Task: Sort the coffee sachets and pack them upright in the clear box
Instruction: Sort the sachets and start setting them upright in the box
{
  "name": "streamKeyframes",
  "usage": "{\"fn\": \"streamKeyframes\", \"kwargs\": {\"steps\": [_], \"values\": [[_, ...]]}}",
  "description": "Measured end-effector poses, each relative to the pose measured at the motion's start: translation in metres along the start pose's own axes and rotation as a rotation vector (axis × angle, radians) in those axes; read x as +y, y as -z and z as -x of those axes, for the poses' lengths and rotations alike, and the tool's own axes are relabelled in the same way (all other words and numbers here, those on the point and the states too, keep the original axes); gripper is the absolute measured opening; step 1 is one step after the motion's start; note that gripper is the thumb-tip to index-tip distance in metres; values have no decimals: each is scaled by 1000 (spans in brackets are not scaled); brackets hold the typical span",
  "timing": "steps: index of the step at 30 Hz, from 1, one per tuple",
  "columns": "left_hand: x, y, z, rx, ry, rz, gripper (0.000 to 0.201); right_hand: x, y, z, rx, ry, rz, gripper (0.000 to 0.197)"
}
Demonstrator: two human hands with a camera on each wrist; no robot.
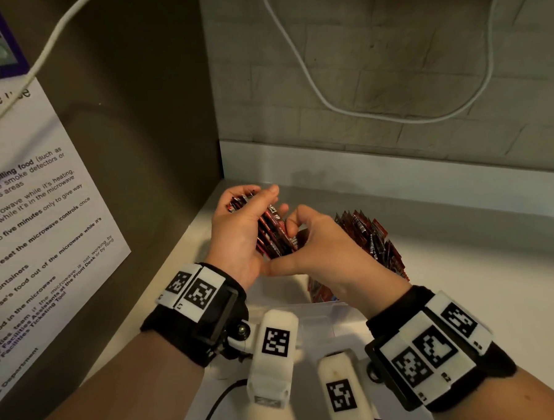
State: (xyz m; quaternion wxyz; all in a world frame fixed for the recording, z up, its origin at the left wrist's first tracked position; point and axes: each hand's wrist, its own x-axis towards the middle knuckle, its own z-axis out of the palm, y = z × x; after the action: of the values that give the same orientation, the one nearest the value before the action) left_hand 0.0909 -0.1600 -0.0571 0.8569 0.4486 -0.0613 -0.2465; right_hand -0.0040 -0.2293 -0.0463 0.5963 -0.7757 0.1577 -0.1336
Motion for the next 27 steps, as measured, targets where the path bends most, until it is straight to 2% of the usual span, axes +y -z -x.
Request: {"fn": "streamKeyframes", "kwargs": {"steps": [6, 9, 13, 15, 18, 20, 23, 25, 27], "values": [[4, -1, 2, -16, -47, -14, 28, -10, 8, 1, -206, -78, -108, 47], [9, -5, 8, -79, -9, 80, 43, -10, 8, 0, -120, -43, -84, 45], [8, -2, 10, -132, 44, 114, 83, -8, 6, -3, 2, -4, -166, 45], [3, 2, 13, -181, 54, 24, 76, -6, 6, -5, 58, 16, -215, 43], [-6, 4, 20, -254, 83, -106, 30, -4, 2, -7, 70, 62, -99, 36], [-7, 6, 19, -198, 113, -101, 9, -2, -2, -7, 17, 77, 18, 36], [-1, 12, 15, -109, 160, -74, 11, -6, -4, -7, 1, 64, 88, 22], [3, 16, 16, -107, 177, -66, 15, -9, -3, -8, 83, 76, 80, 16], [7, 19, 18, -120, 188, -57, 18, -10, -2, -12, 190, 53, 21, 20]]}}
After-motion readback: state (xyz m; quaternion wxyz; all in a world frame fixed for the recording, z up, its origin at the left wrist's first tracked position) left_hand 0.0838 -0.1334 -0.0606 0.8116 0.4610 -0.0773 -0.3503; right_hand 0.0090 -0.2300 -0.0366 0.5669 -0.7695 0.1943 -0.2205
